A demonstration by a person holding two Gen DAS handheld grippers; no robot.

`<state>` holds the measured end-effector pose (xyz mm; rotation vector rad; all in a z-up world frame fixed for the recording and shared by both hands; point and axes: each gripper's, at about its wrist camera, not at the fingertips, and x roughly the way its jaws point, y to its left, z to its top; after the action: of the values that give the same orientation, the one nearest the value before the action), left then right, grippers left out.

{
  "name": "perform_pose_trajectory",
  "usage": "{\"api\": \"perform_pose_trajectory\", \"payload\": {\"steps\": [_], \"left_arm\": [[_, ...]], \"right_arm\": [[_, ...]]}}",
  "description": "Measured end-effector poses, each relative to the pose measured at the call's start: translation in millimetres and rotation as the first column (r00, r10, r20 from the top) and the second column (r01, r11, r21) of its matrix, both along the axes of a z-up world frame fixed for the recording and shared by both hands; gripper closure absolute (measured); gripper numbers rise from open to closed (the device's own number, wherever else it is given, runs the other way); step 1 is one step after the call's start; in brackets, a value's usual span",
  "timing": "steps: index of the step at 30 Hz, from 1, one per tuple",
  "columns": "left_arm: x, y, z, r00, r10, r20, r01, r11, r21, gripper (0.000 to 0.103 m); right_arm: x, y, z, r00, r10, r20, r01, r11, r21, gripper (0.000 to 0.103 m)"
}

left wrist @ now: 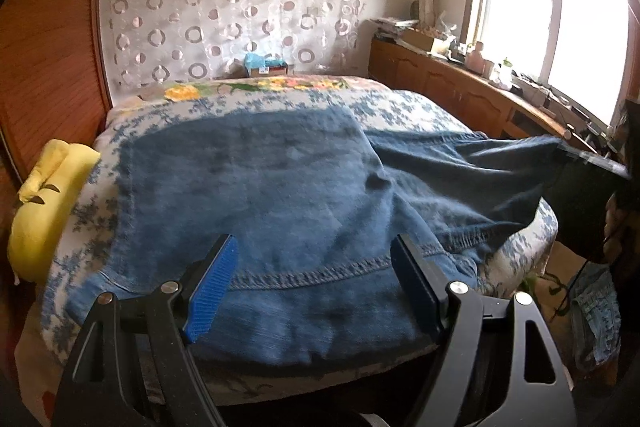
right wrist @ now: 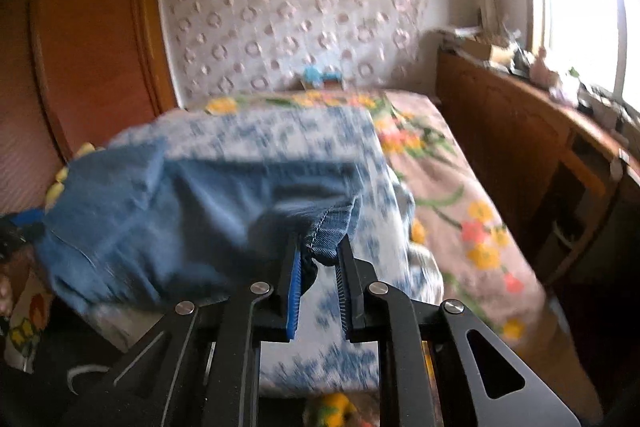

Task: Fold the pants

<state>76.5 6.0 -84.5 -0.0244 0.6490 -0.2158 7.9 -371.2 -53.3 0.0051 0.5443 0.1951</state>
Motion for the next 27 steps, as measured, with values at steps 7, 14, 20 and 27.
{"api": "perform_pose_trajectory", "payload": {"steps": [7, 14, 20, 27], "left_arm": [[-2, 14, 18, 0.999, 0.022, 0.038, -0.022, 1.0, -0.007, 0.024], [-4, 26, 28, 0.998, 0.042, 0.054, -0.041, 0.999, -0.005, 0.024], [-9, 40, 32, 0.996, 0.064, 0.06, -0.064, 0.998, -0.009, 0.024], [-14, 59, 35, 0.993, 0.1, 0.062, -0.099, 0.995, -0.016, 0.024]], "right_arm": [[-5, 33, 71, 0.984, 0.125, 0.124, -0.114, 0.989, -0.091, 0.087], [-10, 80, 106, 0.942, 0.281, 0.182, -0.264, 0.958, -0.116, 0.087], [-3, 122, 111, 0.896, 0.401, 0.191, -0.384, 0.915, -0.122, 0.087], [28, 156, 110, 0.84, 0.522, 0.147, -0.513, 0.853, -0.095, 0.087]]}}
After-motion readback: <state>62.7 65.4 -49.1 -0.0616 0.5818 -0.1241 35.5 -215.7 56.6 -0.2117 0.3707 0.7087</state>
